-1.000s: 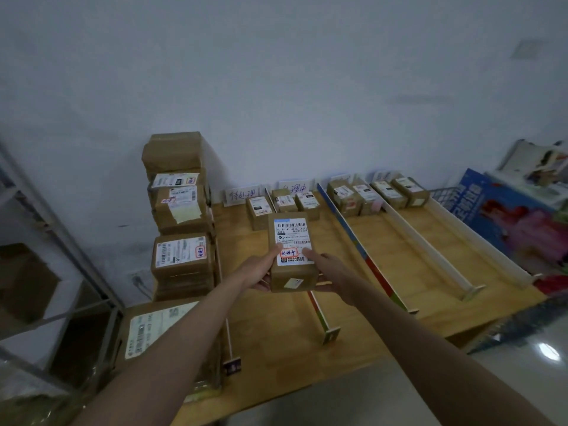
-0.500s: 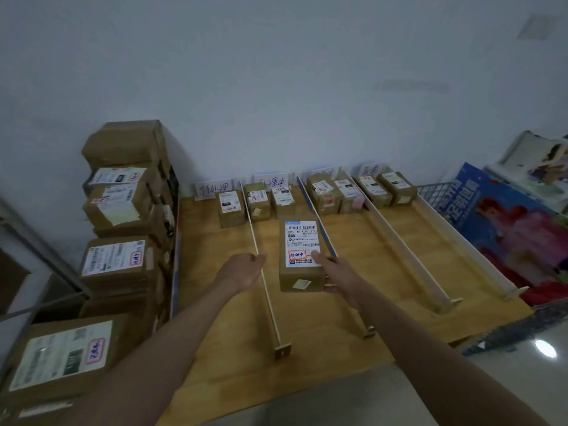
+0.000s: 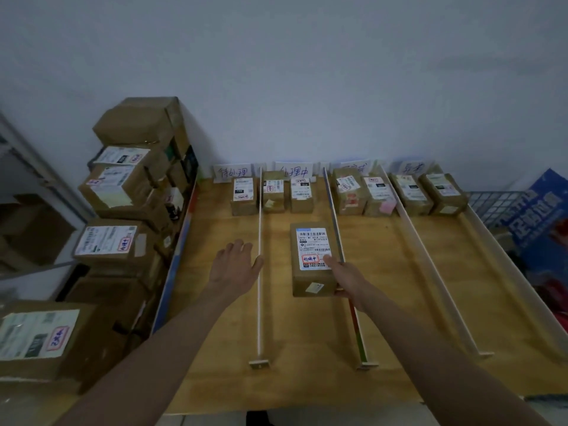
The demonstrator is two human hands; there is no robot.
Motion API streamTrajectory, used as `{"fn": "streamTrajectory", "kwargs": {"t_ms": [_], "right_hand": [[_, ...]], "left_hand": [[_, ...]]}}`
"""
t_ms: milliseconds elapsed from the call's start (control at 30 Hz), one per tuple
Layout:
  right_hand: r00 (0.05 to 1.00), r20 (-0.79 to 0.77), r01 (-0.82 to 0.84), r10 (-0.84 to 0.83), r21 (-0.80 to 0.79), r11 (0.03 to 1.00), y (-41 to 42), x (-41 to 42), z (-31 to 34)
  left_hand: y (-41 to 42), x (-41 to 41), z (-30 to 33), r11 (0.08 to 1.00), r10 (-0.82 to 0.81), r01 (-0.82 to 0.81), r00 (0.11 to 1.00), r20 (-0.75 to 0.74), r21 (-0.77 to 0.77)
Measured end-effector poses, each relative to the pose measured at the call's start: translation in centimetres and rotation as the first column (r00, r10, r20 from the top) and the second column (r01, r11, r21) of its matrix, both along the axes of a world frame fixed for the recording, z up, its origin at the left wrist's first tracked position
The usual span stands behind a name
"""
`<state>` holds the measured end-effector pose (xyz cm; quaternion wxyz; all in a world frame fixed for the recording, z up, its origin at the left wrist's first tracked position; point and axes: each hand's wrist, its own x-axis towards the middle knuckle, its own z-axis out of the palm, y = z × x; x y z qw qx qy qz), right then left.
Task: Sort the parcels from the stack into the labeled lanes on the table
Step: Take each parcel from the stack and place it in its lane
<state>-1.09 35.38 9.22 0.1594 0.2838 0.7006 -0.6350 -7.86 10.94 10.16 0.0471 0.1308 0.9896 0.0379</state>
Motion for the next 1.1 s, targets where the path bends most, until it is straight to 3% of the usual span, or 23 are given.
{"fn": "streamTrajectory", "kwargs": {"t_ms": [300, 500, 767, 1100], "right_hand": [[1.000, 0.014, -0.013, 0.012, 0.085, 0.996, -0.8, -8.3, -3.6], [0.990, 0.029, -0.140, 0.137, 0.166, 0.976, -1.5, -15.3, -6.8], [0.985, 0.027, -0.173, 0.171, 0.135, 0.975, -2.7, -21.8, -11.0], [0.985, 0.067, -0.164, 0.156, 0.150, 0.975, -4.4, -24.8, -14.2]], "left_hand": [[-0.2, -6.7, -3.0, 0.995, 0.090, -0.092, 0.994, 0.057, 0.038], [-0.2, -12.0, -5.4, 0.994, 0.085, -0.091, 0.991, 0.103, 0.055], [-0.8, -18.2, -9.5, 0.992, 0.104, -0.114, 0.977, 0.184, 0.047], [-1.1, -20.2, -11.6, 0.994, 0.085, -0.098, 0.977, 0.196, 0.055]]}}
